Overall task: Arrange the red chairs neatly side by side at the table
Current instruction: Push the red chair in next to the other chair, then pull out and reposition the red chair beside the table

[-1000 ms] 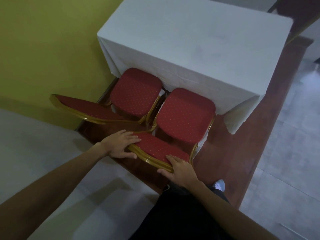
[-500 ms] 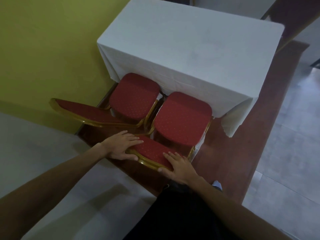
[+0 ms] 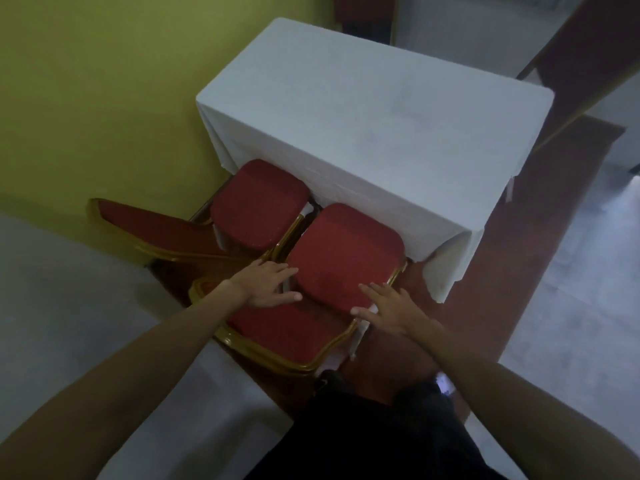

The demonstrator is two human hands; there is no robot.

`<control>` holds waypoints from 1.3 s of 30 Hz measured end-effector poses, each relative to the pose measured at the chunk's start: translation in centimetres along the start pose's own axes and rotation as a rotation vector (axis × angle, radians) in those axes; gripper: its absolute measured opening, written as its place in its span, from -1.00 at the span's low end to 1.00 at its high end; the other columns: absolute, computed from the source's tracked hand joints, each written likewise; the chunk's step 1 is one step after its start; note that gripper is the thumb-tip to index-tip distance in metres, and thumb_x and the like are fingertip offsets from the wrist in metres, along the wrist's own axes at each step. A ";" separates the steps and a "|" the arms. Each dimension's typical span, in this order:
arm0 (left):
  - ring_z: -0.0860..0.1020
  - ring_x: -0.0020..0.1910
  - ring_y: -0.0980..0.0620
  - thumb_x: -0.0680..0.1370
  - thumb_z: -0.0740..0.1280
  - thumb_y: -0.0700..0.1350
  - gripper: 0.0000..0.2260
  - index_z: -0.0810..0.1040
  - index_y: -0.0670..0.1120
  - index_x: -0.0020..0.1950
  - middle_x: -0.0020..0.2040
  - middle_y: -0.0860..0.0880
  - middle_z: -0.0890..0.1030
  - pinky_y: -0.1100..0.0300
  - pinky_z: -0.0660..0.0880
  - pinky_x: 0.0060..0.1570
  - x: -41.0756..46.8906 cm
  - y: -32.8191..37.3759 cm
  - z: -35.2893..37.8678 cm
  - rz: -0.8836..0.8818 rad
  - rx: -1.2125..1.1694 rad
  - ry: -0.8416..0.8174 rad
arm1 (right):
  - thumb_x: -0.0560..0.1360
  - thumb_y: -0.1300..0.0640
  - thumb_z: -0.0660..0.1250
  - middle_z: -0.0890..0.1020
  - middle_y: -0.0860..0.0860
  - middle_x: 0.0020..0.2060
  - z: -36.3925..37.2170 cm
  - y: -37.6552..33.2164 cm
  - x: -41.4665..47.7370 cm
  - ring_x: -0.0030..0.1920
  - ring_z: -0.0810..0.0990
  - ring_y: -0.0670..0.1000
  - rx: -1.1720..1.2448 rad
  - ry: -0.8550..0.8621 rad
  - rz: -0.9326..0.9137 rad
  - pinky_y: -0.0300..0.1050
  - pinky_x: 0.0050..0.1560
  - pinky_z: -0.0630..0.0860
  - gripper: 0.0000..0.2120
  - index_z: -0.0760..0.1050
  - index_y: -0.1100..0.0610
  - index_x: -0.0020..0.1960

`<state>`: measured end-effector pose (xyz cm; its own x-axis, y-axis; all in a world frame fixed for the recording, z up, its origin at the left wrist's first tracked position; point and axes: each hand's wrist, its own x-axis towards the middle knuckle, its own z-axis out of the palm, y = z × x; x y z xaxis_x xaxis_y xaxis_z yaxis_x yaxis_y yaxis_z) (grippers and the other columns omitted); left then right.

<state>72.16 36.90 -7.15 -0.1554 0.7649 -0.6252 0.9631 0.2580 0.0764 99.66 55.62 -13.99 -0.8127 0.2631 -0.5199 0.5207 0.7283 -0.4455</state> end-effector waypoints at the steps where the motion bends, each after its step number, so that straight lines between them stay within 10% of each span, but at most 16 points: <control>1: 0.19 0.55 -0.06 0.43 -0.19 0.57 -0.08 0.08 0.03 0.62 0.58 -0.09 0.22 -0.13 0.09 0.51 1.1 1.6 -0.5 -0.023 -0.030 0.016 | 0.40 -0.60 -0.19 0.16 0.08 0.59 -1.5 1.8 -0.2 0.58 0.09 0.18 -0.021 -0.005 -0.002 0.31 0.50 0.03 -0.07 0.00 -0.10 0.62; 15: 0.34 0.46 -0.17 0.55 0.00 0.45 -0.24 0.23 -0.04 0.57 0.53 -0.10 0.33 -0.15 0.26 0.41 17.9 25.2 -13.5 -0.203 -0.294 0.164 | 0.45 -0.57 -0.14 0.31 0.03 0.52 -22.9 25.4 -1.0 0.51 0.20 0.13 -0.311 0.044 -0.023 0.28 0.39 0.17 -0.11 0.08 -0.05 0.60; 39: 0.19 0.54 -0.13 0.55 -0.05 0.45 -0.22 0.06 -0.01 0.61 0.60 -0.07 0.15 -0.13 0.07 0.48 50.5 32.0 -35.1 -0.216 -0.226 0.169 | 0.44 -0.56 -0.07 0.26 0.06 0.55 -50.7 52.9 10.8 0.53 0.20 0.16 -0.415 0.034 0.065 0.34 0.43 0.15 -0.08 0.05 -0.01 0.61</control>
<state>87.41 104.48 -8.96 -0.4024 0.7603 -0.5098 0.8339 0.5342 0.1385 105.13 129.06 -6.18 -0.7935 0.3323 -0.5097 0.4272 0.9008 -0.0778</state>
